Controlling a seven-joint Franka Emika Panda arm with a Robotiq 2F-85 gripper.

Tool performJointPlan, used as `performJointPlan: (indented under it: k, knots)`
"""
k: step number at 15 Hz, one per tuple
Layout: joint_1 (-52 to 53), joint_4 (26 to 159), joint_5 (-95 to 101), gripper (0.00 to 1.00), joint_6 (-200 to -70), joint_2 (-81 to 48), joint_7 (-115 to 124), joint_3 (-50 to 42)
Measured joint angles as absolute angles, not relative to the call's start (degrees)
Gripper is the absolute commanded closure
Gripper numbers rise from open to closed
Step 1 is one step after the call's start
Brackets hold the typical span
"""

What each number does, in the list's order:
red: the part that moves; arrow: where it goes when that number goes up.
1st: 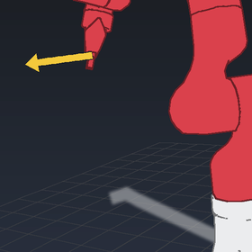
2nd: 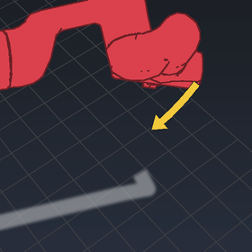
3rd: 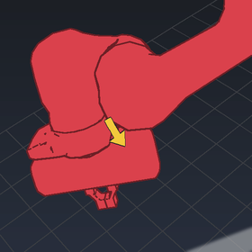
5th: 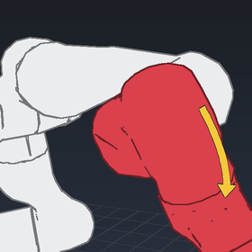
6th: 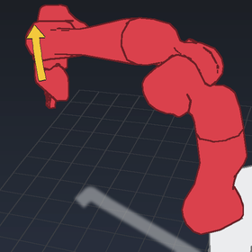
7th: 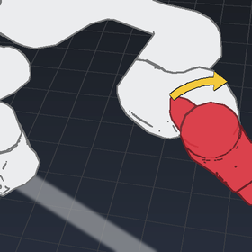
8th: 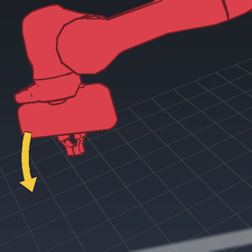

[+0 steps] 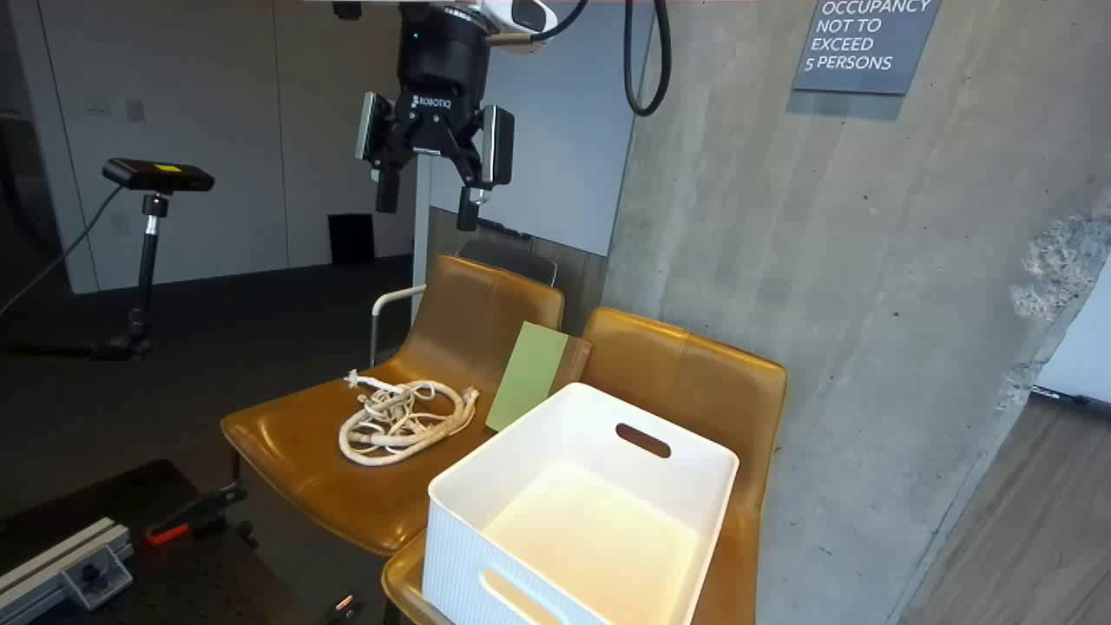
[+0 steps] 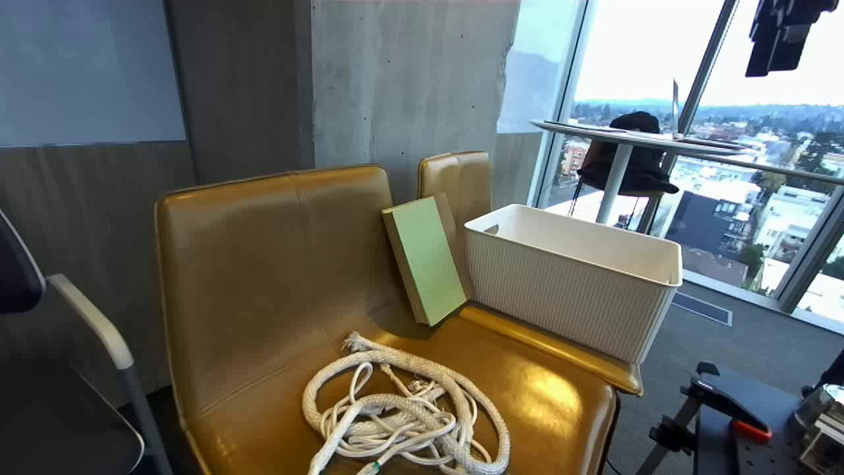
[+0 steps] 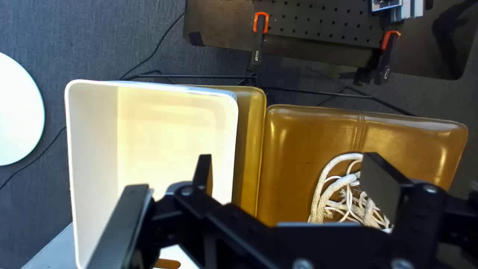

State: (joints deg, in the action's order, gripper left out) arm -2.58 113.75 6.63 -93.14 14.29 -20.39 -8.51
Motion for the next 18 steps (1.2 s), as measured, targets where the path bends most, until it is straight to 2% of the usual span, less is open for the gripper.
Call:
performJointPlan:
  k: [8, 13, 18]
  knots:
    - [-2.37, 113.76, 6.63, 0.00, -97.08, 13.57, -19.62, -7.32]
    - [-0.28, 115.32, 10.29, 0.00, -110.14, 10.67, -9.56, -0.82]
    - [4.42, 116.14, 12.91, 0.00, -117.40, 4.08, 6.87, 6.61]
